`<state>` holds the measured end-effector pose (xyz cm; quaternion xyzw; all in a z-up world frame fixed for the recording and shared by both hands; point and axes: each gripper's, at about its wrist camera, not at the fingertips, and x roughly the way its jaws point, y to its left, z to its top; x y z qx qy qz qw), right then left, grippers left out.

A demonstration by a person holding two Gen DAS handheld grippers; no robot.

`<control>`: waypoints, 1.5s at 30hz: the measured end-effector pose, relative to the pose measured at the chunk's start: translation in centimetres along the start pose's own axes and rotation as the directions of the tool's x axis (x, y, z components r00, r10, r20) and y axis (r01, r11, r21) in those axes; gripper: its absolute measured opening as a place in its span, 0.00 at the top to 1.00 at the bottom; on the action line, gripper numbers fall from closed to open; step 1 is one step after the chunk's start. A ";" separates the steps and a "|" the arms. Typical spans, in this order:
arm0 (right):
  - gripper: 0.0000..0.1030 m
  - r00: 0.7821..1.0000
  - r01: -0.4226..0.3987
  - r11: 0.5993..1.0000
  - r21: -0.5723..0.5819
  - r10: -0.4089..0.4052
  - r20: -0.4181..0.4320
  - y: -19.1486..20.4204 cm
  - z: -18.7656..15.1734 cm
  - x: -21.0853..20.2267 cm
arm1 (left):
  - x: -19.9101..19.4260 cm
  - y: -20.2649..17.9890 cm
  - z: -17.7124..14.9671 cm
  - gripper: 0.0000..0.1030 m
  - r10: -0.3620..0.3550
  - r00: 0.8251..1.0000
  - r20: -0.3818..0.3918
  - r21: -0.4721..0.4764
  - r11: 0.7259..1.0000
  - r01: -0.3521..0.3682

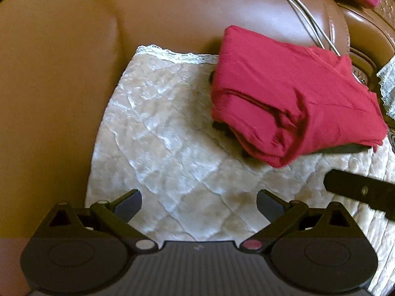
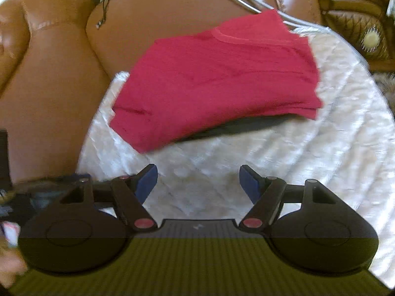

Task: Organize soft objects
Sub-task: 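Lower both open grippers onto opposite sides of the red T-shirt, then close the left gripper on the shirt edge while the right gripper closes on it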

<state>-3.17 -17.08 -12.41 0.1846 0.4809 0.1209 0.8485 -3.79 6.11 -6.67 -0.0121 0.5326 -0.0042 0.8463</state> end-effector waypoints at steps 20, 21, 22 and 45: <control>0.20 0.983 -0.179 0.882 0.436 0.181 0.038 -2.2 3.0 8.1 | 1.6 4.5 4.5 0.01 -0.159 0.987 0.025 -0.109 0.981 0.161; 0.20 0.981 -0.187 0.882 0.434 0.187 0.041 -2.3 3.2 8.3 | 1.8 4.9 4.9 0.01 -0.208 0.978 0.028 -0.143 0.967 0.210; 0.21 0.980 -0.193 0.880 0.434 0.192 0.047 -2.4 3.3 8.3 | 2.1 5.4 5.3 0.01 -0.257 0.966 0.027 -0.179 0.949 0.258; 0.61 0.865 -0.466 0.493 0.735 0.429 0.261 -8.6 2.2 8.2 | 12.3 5.8 10.9 0.00 -0.723 0.691 -0.031 -0.538 0.594 0.598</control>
